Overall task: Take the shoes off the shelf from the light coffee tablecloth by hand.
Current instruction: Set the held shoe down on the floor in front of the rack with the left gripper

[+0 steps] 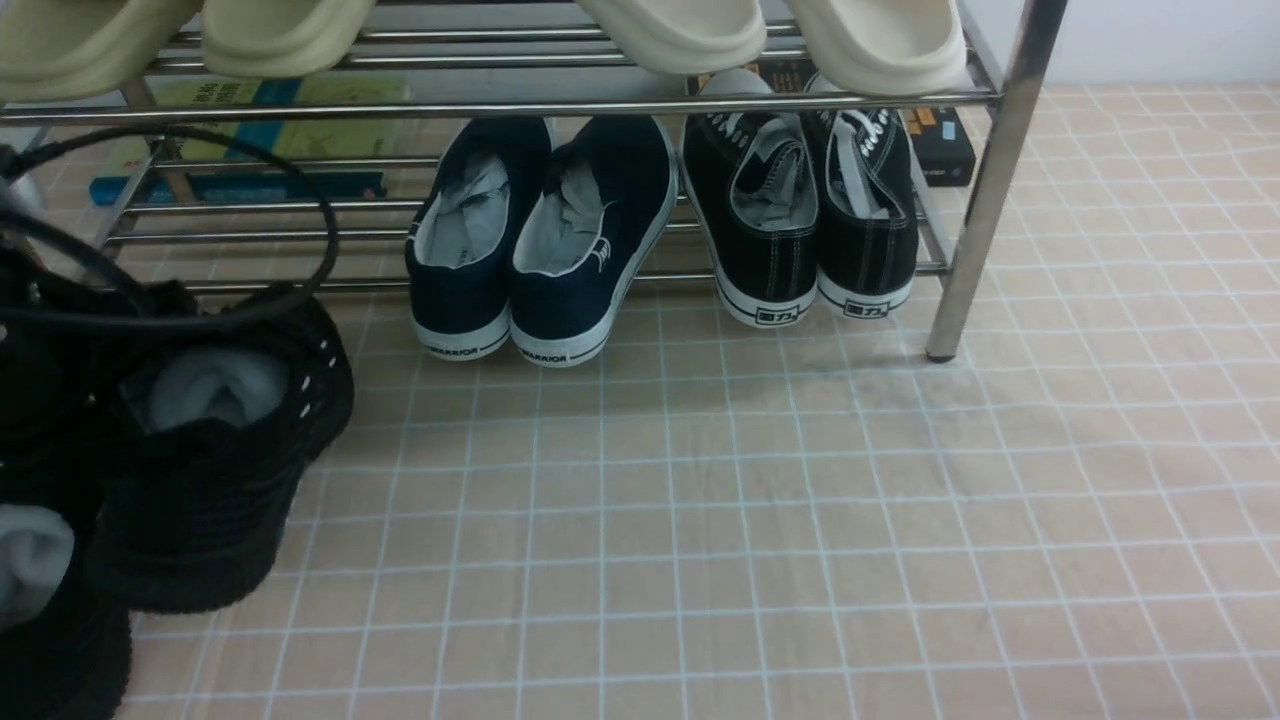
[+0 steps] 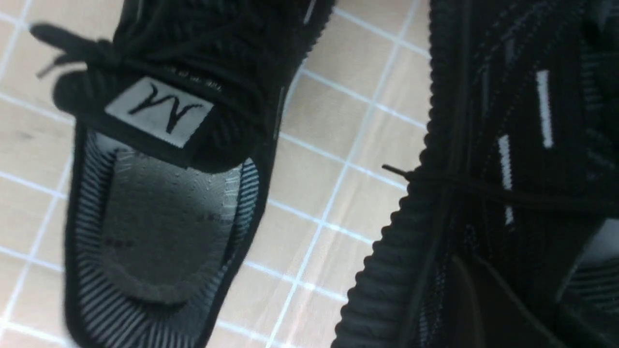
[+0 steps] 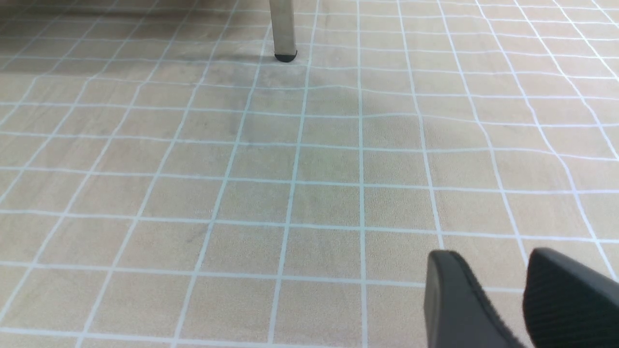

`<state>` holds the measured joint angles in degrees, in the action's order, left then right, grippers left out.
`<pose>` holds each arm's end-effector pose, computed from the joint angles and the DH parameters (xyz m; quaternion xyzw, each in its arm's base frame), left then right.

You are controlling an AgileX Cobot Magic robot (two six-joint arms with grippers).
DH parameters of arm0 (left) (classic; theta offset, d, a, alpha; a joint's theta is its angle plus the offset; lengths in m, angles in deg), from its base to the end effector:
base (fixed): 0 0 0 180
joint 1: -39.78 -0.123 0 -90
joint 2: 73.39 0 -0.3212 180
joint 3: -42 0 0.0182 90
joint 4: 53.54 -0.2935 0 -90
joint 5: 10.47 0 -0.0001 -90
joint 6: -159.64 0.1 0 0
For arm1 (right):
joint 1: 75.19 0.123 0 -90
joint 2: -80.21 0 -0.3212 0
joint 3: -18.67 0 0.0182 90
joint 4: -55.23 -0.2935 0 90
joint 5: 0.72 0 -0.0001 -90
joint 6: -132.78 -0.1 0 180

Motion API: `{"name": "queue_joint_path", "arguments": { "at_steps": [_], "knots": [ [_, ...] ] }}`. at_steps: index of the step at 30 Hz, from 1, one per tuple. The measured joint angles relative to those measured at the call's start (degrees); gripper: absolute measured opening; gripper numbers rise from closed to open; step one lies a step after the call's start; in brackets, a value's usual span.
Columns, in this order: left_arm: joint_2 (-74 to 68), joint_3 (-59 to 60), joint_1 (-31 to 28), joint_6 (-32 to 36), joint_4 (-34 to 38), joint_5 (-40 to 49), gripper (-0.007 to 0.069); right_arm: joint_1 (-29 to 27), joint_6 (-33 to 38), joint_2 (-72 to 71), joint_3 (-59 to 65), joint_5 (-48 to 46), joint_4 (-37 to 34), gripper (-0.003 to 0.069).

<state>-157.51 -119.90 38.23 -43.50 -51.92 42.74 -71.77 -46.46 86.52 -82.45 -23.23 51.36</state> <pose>0.2992 0.0058 0.3072 -0.2146 0.9532 -0.0525 0.2066 0.0666 0.0066 0.1706 -0.0119 0.8071 0.0425 0.5887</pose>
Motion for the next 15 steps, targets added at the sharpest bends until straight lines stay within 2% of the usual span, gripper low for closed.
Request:
{"name": "queue_joint_path", "arguments": {
  "at_steps": [7,15],
  "knots": [
    [0.0,8.9,0.0,-2.4,-0.4,-10.2,0.001,0.0,0.0,0.0,0.0,0.0,0.0,0.0239],
    [0.0,10.7,0.0,-2.6,-0.8,-11.6,0.0011,0.0,0.0,0.0,0.0,0.0,0.0,0.0239]
  ]
}}
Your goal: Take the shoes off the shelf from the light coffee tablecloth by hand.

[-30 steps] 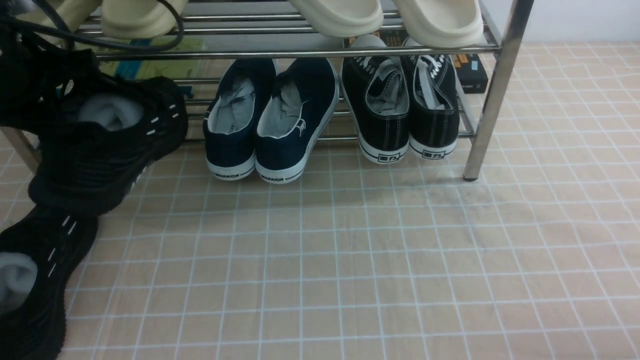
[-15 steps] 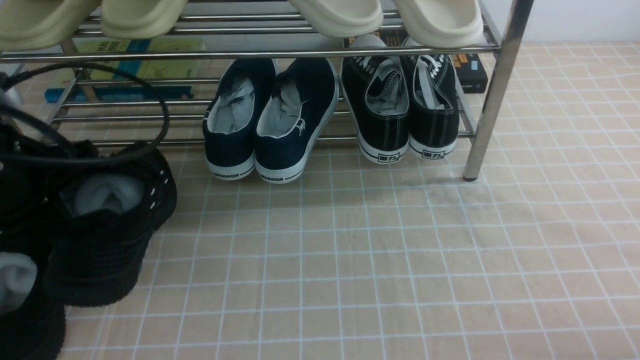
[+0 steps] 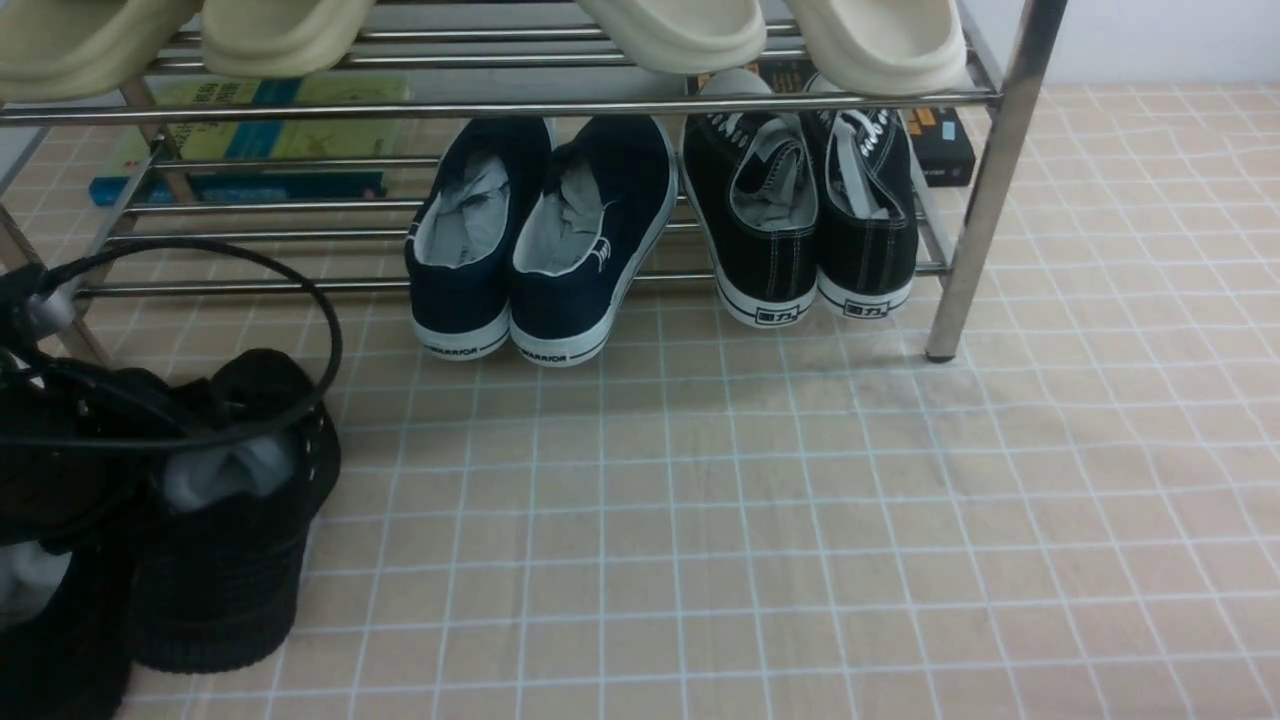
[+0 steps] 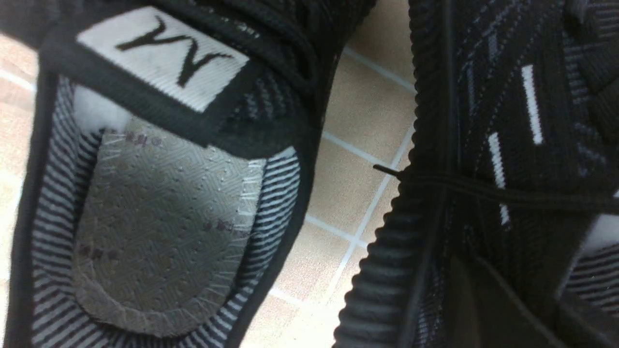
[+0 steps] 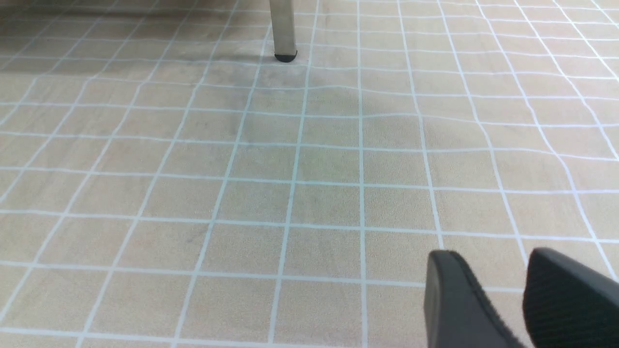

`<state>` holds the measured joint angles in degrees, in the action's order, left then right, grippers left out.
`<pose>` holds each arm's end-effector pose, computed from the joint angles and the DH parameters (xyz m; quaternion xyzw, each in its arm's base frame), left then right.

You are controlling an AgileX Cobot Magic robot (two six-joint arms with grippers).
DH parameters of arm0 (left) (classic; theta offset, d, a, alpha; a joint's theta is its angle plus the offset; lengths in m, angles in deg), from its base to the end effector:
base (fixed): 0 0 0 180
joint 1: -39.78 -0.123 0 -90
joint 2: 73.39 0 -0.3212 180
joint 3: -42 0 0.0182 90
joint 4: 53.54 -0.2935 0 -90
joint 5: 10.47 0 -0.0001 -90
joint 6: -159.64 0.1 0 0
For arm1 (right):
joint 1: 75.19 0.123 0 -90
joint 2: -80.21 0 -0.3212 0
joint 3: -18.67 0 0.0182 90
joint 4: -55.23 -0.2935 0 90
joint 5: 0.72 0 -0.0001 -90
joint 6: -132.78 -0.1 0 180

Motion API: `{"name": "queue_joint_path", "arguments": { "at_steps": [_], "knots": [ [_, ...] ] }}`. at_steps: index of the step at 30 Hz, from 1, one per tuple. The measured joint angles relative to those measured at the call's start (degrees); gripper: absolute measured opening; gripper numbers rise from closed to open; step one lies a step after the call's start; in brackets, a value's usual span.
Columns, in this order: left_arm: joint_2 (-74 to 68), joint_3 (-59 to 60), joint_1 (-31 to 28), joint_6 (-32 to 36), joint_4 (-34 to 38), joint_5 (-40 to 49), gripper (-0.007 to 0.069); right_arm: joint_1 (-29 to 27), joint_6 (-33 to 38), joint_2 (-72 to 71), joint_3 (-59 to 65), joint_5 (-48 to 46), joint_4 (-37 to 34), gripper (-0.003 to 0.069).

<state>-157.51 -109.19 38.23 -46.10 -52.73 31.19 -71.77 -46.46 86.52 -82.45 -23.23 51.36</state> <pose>0.2872 0.0068 0.2546 -0.2341 0.9470 -0.0517 0.2138 0.0666 0.0066 0.1706 -0.0119 0.8071 0.0425 0.5887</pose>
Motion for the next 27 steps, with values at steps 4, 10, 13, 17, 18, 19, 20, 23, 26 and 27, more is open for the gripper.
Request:
{"name": "queue_joint_path", "arguments": {
  "at_steps": [4,10,13,17,18,19,20,23,26,27],
  "knots": [
    [0.0,0.0,0.0,-0.1,0.1,-0.5,0.0018,0.0,0.0,0.0,0.0,0.0,0.0,0.0239],
    [0.0,0.1,0.0,-0.1,0.0,-1.5,0.005,0.0,0.0,0.0,0.0,0.0,0.0,0.0239],
    [0.0,0.1,0.0,0.7,-0.8,-1.8,0.0109,0.0,0.0,0.0,0.0,0.0,0.0,0.0239],
    [0.2,-0.4,0.0,1.2,-0.8,-1.5,0.0209,0.0,0.0,0.0,0.0,0.0,0.0,0.0239],
    [0.6,-1.3,0.0,1.5,-1.2,-0.3,0.0247,0.0,0.0,0.0,0.0,0.0,0.0,0.0239],
    [1.2,-2.6,0.0,2.0,-1.6,1.9,0.0274,0.0,0.0,0.0,0.0,0.0,0.0,0.0239],
    [1.4,-3.1,0.0,2.2,-1.8,2.8,0.0277,0.0,0.0,0.0,0.0,0.0,0.0,0.0239],
    [3.9,-8.4,0.0,4.5,-3.5,11.5,0.0272,0.0,0.0,0.0,0.0,0.0,0.0,0.0239],
    [7.4,-12.9,0.0,7.4,-4.5,18.7,0.0188,0.0,0.0,0.0,0.0,0.0,0.0,0.0239],
    [8.0,-13.3,0.0,7.7,-4.5,19.5,0.018,0.0,0.0,0.0,0.0,0.0,0.0,0.0239]
  ]
}}
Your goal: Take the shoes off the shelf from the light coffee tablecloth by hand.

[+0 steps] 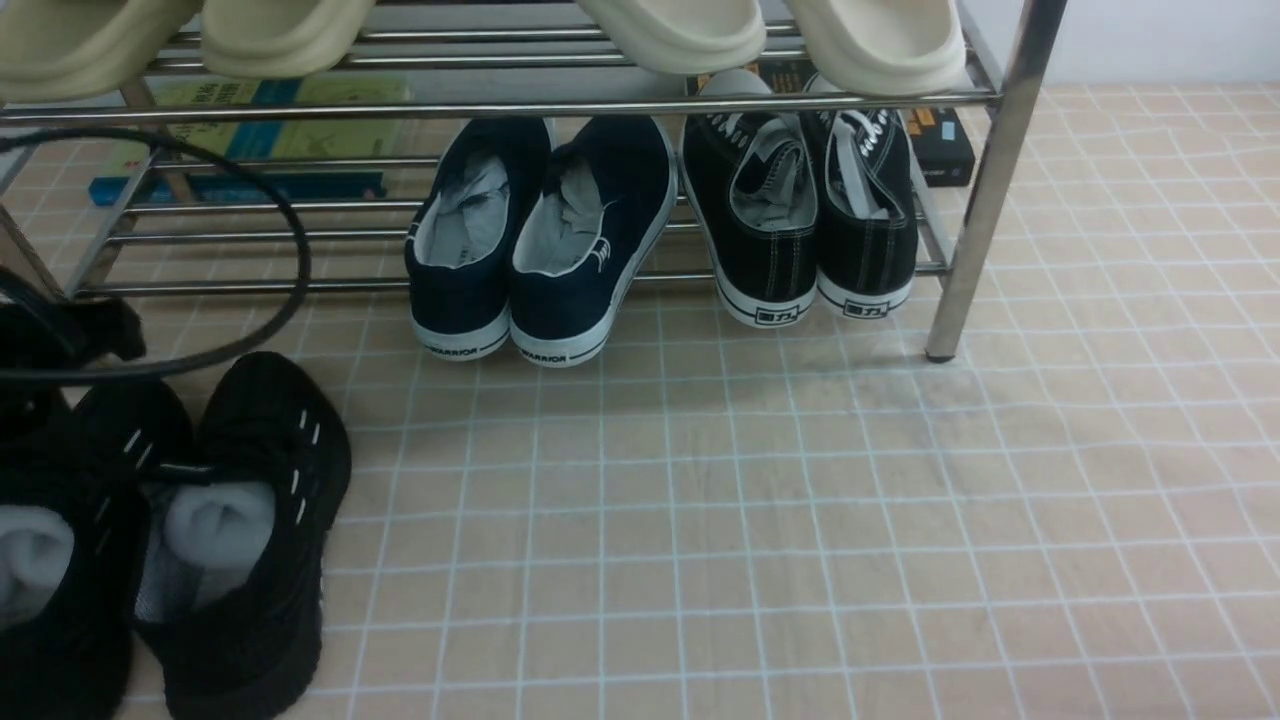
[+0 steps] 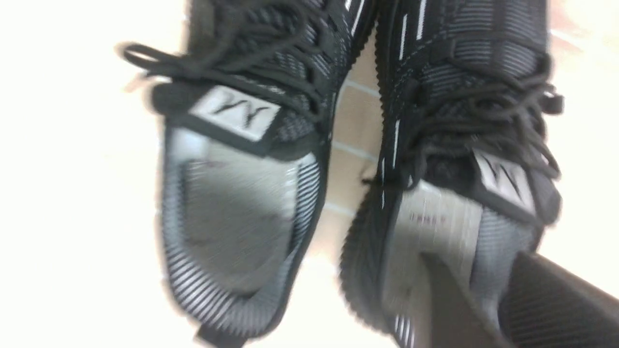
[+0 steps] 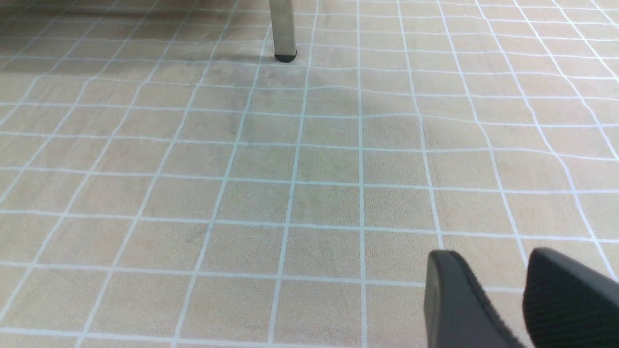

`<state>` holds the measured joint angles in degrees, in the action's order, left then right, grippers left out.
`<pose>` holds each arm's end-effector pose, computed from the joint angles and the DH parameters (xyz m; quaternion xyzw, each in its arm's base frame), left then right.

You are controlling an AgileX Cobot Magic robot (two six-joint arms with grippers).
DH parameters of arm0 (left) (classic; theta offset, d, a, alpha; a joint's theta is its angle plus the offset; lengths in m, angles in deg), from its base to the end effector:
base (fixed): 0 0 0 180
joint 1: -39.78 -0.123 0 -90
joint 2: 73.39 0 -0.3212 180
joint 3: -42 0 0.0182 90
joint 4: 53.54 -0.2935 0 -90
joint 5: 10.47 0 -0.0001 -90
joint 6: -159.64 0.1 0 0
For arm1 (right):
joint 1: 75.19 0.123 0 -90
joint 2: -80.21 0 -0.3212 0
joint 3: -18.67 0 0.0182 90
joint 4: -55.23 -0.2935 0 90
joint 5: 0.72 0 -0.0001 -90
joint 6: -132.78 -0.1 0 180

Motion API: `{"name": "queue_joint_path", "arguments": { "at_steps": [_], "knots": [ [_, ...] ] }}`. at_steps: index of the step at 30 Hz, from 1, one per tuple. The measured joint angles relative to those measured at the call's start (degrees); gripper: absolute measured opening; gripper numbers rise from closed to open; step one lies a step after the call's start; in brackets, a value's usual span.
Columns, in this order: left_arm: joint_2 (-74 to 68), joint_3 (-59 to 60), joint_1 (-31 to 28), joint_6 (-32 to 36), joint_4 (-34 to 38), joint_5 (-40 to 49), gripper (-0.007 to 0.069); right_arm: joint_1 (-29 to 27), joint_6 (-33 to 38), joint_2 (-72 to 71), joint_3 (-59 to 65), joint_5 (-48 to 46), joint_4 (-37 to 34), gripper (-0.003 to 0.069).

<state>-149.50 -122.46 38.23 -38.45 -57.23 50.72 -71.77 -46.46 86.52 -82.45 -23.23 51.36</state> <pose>0.2621 0.0127 0.3557 -0.1574 0.9587 -0.0030 0.2367 0.0666 0.0066 0.1706 -0.0119 0.8071 0.0425 0.5887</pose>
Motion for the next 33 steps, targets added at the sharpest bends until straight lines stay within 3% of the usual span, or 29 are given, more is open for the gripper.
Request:
{"name": "queue_joint_path", "arguments": {
  "at_steps": [3,10,15,18,21,25,33],
  "knots": [
    [6.7,-1.0,0.0,5.9,1.5,6.7,0.0039,0.0,0.0,0.0,0.0,0.0,0.0,0.0239],
    [20.4,6.3,0.0,16.5,6.1,9.5,0.0001,0.0,0.0,0.0,0.0,0.0,0.0,0.0239],
    [34.8,20.3,0.0,17.8,10.1,-2.5,0.0001,0.0,0.0,0.0,0.0,0.0,0.0,0.0239],
    [42.3,30.5,0.0,18.7,11.6,-18.0,0.0001,0.0,0.0,0.0,0.0,0.0,0.0,0.0239],
    [46.3,37.0,0.0,18.9,11.7,-27.1,0.0001,0.0,0.0,0.0,0.0,0.0,0.0,0.0239],
    [48.0,42.5,0.0,19.0,11.8,-31.4,0.0005,0.0,0.0,0.0,0.0,0.0,0.0,0.0239],
    [48.0,47.9,0.0,19.0,11.5,-30.9,0.0013,0.0,0.0,0.0,0.0,0.0,0.0,0.0239]
  ]
}}
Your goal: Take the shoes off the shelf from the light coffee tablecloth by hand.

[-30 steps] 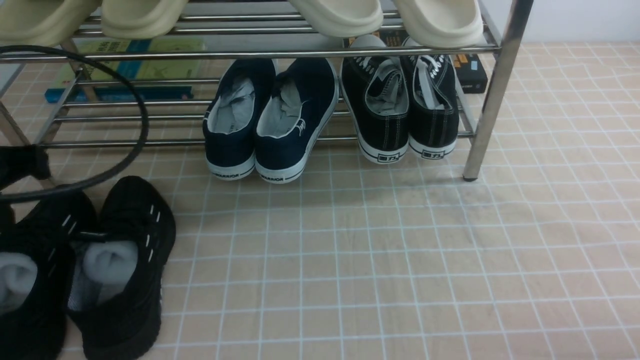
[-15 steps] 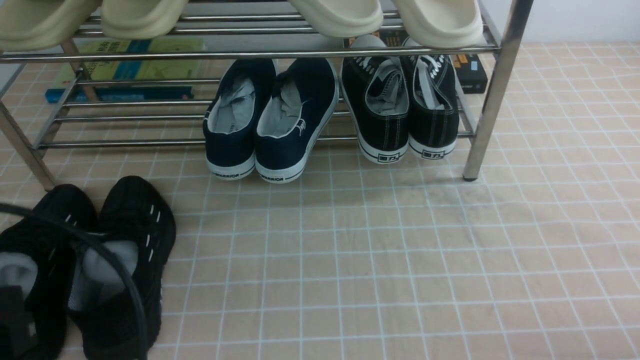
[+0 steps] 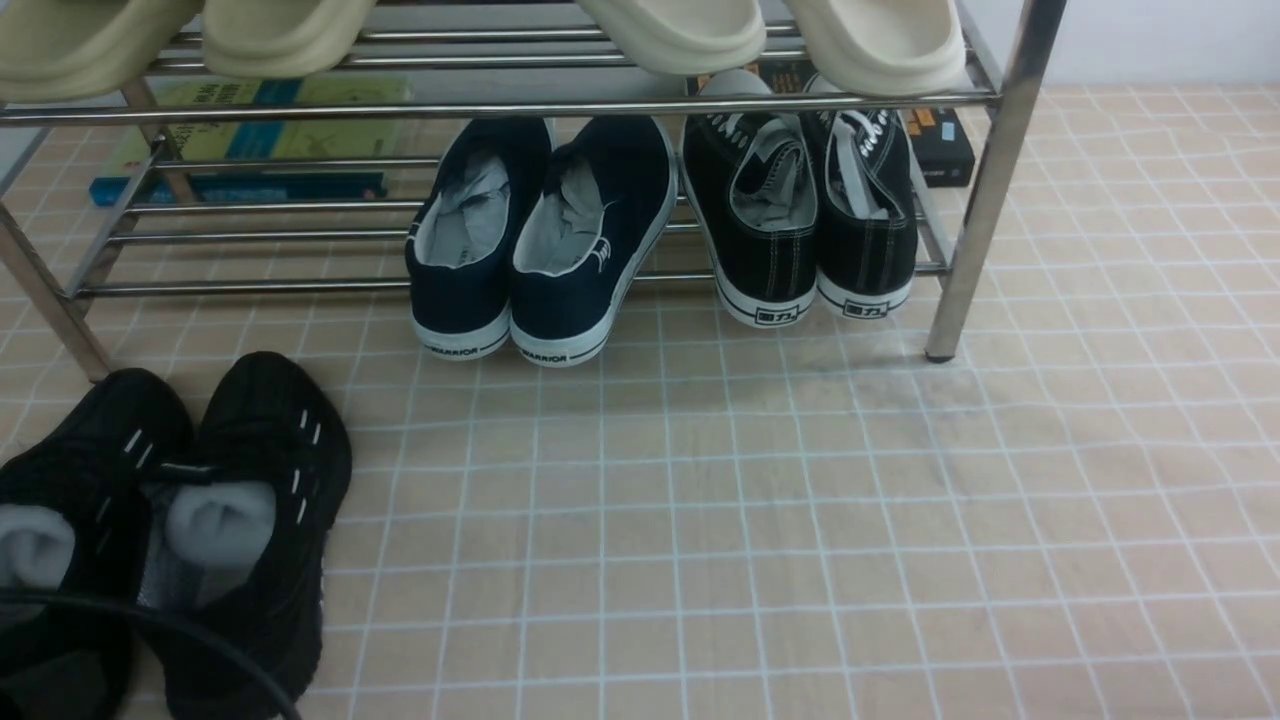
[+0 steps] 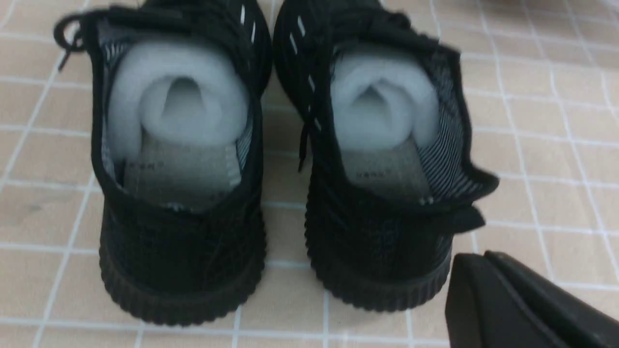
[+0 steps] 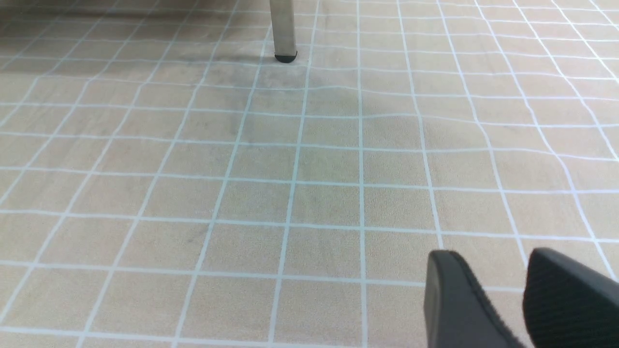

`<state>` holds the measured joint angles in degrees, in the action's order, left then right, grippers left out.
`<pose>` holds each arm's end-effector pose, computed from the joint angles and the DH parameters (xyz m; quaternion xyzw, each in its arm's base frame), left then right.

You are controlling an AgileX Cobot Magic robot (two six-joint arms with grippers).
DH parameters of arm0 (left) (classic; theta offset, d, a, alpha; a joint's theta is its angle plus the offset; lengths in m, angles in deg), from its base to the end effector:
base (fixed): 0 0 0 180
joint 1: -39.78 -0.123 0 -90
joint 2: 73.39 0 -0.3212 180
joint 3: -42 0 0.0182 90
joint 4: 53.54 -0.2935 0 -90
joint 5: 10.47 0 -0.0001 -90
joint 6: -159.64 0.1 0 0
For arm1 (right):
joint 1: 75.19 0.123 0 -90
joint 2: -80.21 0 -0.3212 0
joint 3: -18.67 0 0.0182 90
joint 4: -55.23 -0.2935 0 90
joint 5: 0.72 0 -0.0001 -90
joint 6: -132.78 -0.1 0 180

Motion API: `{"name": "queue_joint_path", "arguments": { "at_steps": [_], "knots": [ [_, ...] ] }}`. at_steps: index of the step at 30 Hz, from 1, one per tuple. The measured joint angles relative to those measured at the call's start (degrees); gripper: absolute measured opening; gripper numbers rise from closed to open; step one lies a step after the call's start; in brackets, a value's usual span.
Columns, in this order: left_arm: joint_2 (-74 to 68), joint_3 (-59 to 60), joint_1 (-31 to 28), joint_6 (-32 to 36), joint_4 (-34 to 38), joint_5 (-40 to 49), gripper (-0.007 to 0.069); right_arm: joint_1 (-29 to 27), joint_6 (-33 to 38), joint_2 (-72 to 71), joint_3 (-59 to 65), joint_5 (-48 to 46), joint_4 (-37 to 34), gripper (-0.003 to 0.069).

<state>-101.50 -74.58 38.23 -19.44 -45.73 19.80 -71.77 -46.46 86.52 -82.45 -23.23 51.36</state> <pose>0.0957 -0.0043 0.2324 -0.0395 0.8715 -0.0481 0.4864 0.0666 0.0066 0.1706 -0.0119 0.8071 0.0425 0.5887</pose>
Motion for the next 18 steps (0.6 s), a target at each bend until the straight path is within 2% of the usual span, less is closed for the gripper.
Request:
{"name": "queue_joint_path", "arguments": {
  "at_steps": [6,11,18],
  "knots": [
    [0.1,0.5,0.0,0.0,-1.3,-0.1,0.0017,0.0,0.0,0.0,0.0,0.0,0.0,0.0239],
    [5.7,2.9,0.0,-0.4,-4.0,-1.1,0.0019,0.0,0.0,0.0,0.0,0.0,0.0,0.0239],
    [17.8,9.9,1.3,-11.9,-13.8,-3.7,0.0023,0.0,0.0,0.0,0.0,0.0,0.0,0.0239]
  ]
}}
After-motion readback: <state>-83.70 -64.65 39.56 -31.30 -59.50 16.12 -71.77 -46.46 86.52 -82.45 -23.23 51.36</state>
